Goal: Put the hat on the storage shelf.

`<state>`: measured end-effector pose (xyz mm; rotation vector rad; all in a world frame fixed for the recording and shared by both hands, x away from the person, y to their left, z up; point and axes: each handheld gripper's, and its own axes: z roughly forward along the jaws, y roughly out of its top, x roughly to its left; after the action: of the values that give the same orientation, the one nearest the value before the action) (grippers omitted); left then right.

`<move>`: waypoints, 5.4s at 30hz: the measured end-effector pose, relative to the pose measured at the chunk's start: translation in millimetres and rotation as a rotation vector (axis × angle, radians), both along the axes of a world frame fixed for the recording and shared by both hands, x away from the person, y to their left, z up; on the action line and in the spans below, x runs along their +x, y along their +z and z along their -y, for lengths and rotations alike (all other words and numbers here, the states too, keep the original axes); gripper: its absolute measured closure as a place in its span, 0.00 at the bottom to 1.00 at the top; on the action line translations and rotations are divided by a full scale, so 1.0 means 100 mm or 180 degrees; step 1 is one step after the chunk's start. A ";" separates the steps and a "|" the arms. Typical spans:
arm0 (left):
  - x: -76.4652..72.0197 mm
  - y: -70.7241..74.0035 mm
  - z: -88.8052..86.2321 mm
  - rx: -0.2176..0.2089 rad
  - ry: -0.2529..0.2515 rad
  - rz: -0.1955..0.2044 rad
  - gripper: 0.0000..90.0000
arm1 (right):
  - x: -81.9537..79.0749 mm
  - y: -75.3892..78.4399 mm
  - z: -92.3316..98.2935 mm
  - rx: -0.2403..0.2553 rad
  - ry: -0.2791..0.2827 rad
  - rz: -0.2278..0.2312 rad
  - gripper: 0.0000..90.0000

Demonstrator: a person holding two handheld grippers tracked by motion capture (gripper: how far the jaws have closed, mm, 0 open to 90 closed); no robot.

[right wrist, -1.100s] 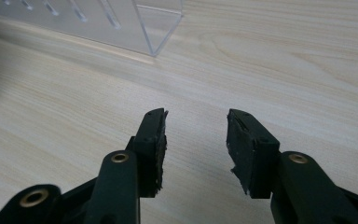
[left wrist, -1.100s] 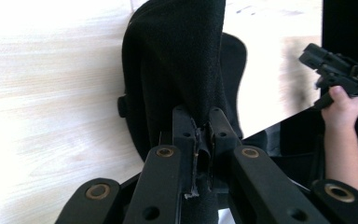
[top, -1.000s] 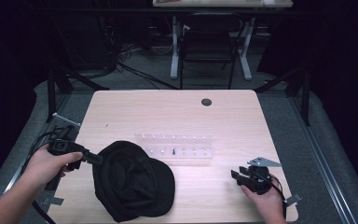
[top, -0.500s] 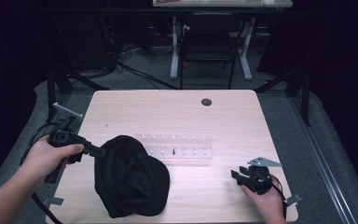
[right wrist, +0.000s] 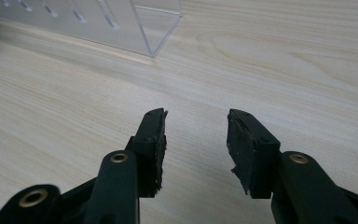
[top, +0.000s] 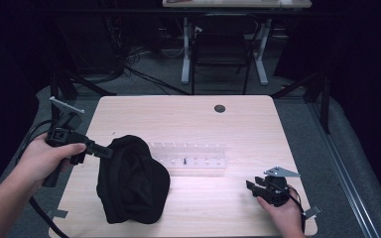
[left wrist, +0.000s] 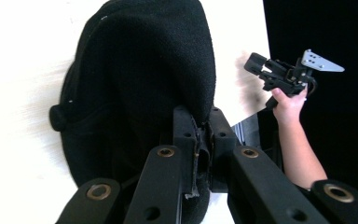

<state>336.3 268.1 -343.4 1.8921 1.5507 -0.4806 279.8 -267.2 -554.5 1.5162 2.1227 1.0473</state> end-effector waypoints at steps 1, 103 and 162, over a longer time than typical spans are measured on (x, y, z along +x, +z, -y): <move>0.00 0.02 0.00 -0.0013 0.0008 -0.0001 0.95 | 0.00 0.00 -0.01 0.0030 -0.0016 0.0014 0.63; 0.93 0.64 0.82 -0.0230 0.0465 0.0522 0.95 | 0.01 -0.01 -0.01 -0.0089 0.0074 0.0330 0.52; 0.90 0.54 1.24 -0.0360 0.0167 0.0530 0.94 | 0.34 0.52 -1.08 -0.0001 0.0808 0.0437 0.66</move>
<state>426.6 144.4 -289.4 1.7548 1.4305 -0.3697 313.7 -159.1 -502.3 1.1584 2.2568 1.1972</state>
